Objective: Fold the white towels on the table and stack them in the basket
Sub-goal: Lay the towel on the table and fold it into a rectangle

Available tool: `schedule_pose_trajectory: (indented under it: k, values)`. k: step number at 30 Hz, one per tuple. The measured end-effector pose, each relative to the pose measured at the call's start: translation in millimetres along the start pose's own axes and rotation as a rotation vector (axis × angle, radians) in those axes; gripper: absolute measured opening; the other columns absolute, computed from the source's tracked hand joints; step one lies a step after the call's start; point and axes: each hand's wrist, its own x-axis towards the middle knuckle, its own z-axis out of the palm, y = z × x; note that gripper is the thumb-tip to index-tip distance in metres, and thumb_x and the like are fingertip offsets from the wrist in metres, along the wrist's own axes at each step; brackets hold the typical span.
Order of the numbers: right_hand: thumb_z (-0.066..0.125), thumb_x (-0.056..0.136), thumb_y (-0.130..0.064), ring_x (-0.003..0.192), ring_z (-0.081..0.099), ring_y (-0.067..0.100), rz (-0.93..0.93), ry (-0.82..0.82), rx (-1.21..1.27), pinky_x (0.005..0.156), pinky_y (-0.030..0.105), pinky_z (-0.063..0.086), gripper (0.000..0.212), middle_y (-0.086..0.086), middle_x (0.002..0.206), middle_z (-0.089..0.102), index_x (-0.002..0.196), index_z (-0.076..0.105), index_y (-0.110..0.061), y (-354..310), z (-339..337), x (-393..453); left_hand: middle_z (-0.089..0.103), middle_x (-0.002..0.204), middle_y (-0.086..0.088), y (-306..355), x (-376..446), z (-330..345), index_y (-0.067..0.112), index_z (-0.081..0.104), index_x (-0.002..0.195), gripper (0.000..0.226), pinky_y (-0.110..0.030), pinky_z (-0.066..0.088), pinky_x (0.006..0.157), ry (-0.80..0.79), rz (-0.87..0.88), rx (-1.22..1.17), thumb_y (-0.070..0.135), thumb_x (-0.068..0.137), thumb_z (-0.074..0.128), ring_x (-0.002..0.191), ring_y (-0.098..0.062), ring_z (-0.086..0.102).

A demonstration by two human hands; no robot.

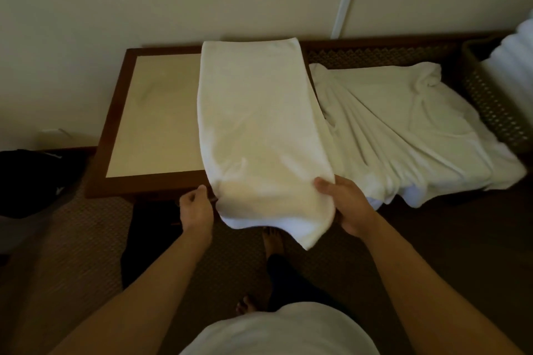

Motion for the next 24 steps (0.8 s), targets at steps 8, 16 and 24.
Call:
schedule_pose_trajectory:
  k: [8, 16, 24]
  values:
    - [0.066, 0.099, -0.023, 0.114, 0.064, 0.023, 0.052, 0.099, -0.206, 0.108, 0.042, 0.048, 0.030, 0.004, 0.122, 0.070, 0.127, 0.067, -0.011, 19.8, -15.7, 23.1, 0.068, 0.123, -0.005, -12.9, 32.8, 3.5, 0.018, 0.064, 0.125, 0.028, -0.044, 0.051, 0.096, -0.430, -0.119, 0.038, 0.029, 0.099, 0.063, 0.110, -0.025, 0.064]
    - [0.061, 0.102, -0.020, 0.106, 0.066, 0.016, -0.043, 0.128, -0.258, 0.088, 0.029, 0.052, 0.019, -0.003, 0.111, 0.071, 0.119, 0.069, -0.016, 28.8, -21.3, 25.1, 0.074, 0.120, -0.007, -5.9, 38.5, -15.0, 0.021, 0.068, 0.125, 0.036, -0.047, 0.053, 0.090, -0.472, -0.149, -0.255, 0.040, 0.108, 0.043, 0.110, -0.029, 0.068]
    - [0.057, 0.104, -0.015, 0.079, 0.065, -0.003, -0.218, 0.207, -0.320, 0.073, 0.010, 0.046, 0.017, -0.007, 0.084, 0.070, 0.095, 0.071, -0.013, 37.7, -22.9, 24.6, 0.074, 0.114, -0.006, -3.8, 53.5, -15.8, 0.015, 0.069, 0.118, 0.031, -0.047, 0.056, 0.089, -0.308, -0.021, -0.108, 0.039, 0.104, 0.057, 0.105, -0.026, 0.069]
